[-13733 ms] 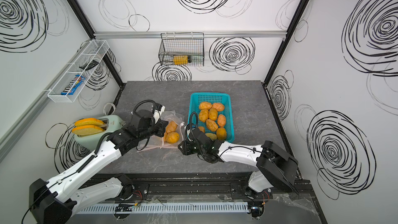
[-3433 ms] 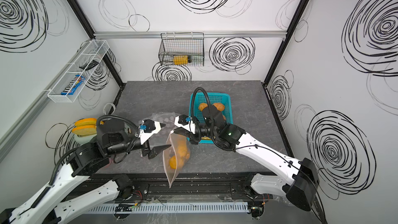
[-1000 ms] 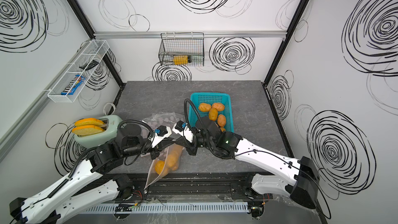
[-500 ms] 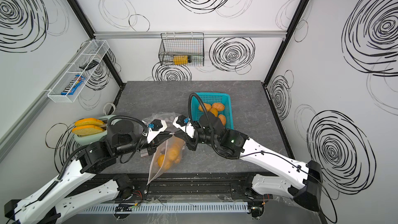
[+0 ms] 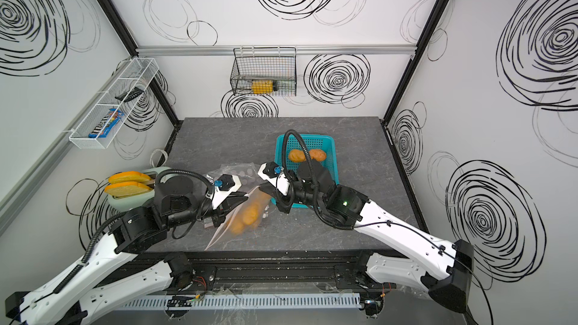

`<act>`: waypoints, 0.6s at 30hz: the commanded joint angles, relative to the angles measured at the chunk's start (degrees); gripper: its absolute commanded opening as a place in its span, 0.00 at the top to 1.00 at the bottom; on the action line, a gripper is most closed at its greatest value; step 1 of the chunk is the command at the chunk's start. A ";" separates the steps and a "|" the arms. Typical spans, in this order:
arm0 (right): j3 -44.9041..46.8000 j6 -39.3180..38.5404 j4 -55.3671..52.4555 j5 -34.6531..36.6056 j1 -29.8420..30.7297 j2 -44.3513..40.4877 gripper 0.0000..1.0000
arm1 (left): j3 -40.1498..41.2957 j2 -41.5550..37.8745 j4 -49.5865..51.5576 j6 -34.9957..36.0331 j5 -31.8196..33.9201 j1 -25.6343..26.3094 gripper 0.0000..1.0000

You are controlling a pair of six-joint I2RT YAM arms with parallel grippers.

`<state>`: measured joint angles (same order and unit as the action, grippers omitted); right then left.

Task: Put the potatoes into a zipper bag and zip it
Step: Zip the zipper on the zipper food storage bag.

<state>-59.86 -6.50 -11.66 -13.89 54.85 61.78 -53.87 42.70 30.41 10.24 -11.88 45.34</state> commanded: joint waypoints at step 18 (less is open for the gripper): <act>1.42 1.76 4.92 -4.16 -8.58 -4.38 1.00 | 1.23 -2.80 1.50 -3.36 -2.89 -0.06 0.60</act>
<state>-59.16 -5.41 -9.91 -16.12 46.52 58.24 -52.82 40.42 36.25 8.32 -11.66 45.32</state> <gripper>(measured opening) 0.043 0.387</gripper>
